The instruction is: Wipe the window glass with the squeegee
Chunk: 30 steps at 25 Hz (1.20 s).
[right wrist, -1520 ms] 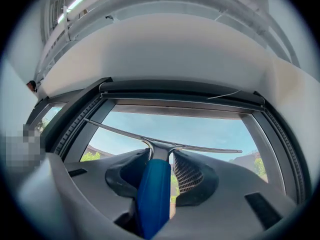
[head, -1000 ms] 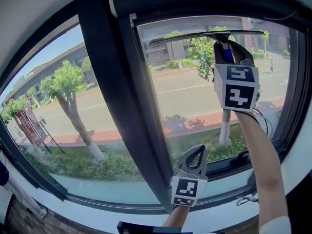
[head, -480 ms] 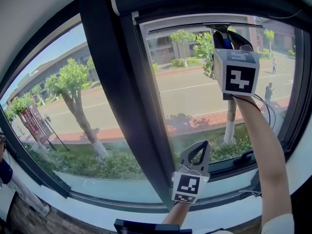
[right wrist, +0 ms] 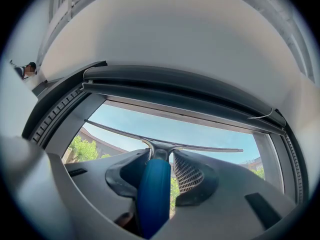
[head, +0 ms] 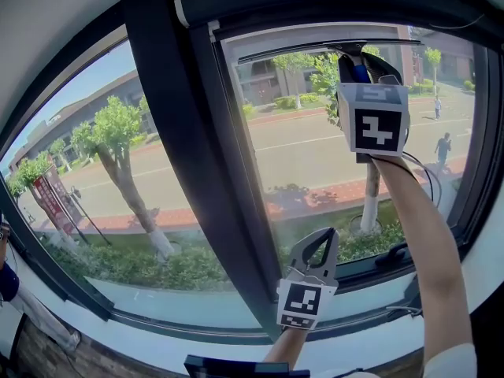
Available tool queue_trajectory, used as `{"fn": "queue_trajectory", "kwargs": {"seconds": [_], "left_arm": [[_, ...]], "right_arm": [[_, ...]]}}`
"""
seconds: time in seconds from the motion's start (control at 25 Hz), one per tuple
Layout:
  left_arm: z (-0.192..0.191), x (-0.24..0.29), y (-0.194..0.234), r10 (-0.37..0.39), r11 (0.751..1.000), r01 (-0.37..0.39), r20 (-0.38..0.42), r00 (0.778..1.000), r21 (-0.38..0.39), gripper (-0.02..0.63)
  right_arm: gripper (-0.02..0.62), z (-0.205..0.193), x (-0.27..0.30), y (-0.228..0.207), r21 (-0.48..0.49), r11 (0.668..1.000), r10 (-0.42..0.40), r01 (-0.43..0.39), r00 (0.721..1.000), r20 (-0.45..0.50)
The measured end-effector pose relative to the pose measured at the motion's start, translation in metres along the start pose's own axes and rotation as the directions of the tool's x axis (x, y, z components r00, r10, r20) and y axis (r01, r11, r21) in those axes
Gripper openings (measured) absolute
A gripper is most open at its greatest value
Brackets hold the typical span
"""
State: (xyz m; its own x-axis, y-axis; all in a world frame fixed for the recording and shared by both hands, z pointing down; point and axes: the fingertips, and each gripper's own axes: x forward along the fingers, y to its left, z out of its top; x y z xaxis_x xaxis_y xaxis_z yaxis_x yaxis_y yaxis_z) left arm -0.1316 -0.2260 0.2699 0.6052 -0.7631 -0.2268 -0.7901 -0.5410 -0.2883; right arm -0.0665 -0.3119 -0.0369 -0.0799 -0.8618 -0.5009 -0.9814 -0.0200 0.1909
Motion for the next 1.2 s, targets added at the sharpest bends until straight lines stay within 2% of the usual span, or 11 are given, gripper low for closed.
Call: {"fn": "queue_trajectory", "kwargs": {"seconds": [0.8, 1.2], "left_arm": [[-0.005, -0.012, 0.005, 0.033, 0.999, -0.033, -0.014, 0.999, -0.007, 0.002], [-0.008, -0.015, 0.005, 0.028, 0.999, -0.028, -0.010, 1.000, -0.023, 0.002]], "right_arm": [[0.149, -0.009, -0.009, 0.004, -0.032, 0.999, -0.016, 0.017, 0.999, 0.032], [0.149, -0.027, -0.020, 0.010, -0.041, 0.999, -0.021, 0.023, 0.999, 0.039]]}}
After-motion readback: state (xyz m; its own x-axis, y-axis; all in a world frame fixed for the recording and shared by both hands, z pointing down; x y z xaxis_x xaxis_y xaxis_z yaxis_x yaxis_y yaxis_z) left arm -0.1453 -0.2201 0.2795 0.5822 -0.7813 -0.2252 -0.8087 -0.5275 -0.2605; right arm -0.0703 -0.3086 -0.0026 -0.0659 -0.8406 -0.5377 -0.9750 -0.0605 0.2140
